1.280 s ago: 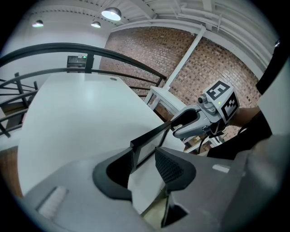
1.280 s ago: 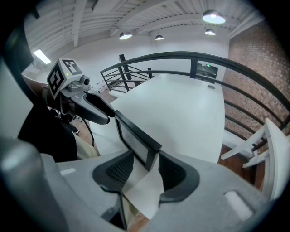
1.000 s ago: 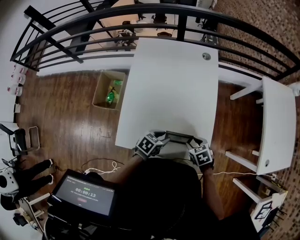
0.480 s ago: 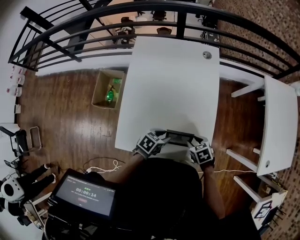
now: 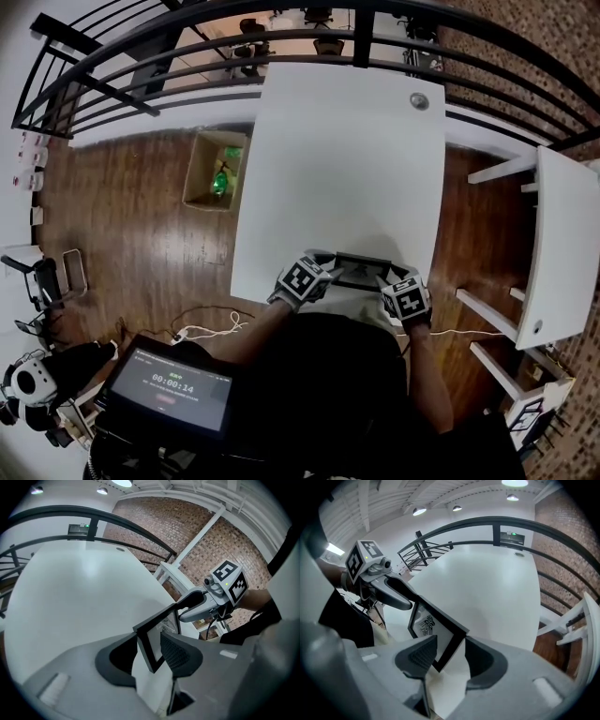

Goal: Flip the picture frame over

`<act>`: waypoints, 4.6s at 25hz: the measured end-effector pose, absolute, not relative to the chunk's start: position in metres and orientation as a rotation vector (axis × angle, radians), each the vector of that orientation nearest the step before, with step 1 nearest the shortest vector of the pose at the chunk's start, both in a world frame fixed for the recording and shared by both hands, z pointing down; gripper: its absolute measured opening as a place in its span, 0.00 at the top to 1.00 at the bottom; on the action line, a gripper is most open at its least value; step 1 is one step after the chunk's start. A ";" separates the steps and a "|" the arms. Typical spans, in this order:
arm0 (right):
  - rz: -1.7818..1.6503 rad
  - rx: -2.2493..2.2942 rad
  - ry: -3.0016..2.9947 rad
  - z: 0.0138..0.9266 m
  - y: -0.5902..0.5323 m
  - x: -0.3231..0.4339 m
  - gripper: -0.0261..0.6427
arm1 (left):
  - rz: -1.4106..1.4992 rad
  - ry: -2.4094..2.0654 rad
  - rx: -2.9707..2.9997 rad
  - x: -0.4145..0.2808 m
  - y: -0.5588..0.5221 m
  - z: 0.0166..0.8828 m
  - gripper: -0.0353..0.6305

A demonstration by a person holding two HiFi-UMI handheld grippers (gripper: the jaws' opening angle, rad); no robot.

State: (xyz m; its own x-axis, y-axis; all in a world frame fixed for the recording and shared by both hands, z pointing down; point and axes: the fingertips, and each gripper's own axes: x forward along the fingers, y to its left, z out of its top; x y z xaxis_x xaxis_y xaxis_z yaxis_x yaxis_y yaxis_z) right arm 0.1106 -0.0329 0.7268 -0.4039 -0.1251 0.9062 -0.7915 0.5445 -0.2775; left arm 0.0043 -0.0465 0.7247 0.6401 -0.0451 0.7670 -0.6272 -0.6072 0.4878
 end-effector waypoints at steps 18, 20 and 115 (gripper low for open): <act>0.969 0.728 -1.816 0.746 -0.047 0.113 0.71 | 0.993 -0.468 2.013 0.007 -0.059 0.745 0.70; 0.973 0.724 -1.814 0.748 -0.049 0.111 0.71 | 0.996 -0.468 2.009 0.006 -0.062 0.747 0.70; 0.298 0.560 -2.391 0.600 0.140 0.044 0.97 | 0.309 -0.946 2.404 0.009 0.131 0.560 0.93</act>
State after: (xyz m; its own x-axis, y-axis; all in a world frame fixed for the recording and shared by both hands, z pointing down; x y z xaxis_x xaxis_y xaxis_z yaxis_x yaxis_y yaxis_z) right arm 0.0436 0.1398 0.6004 -0.6939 -0.3159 0.6471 -0.4650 0.8827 -0.0677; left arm 0.0092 0.1311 0.5598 0.7281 -0.5633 0.3907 -0.6853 -0.6119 0.3949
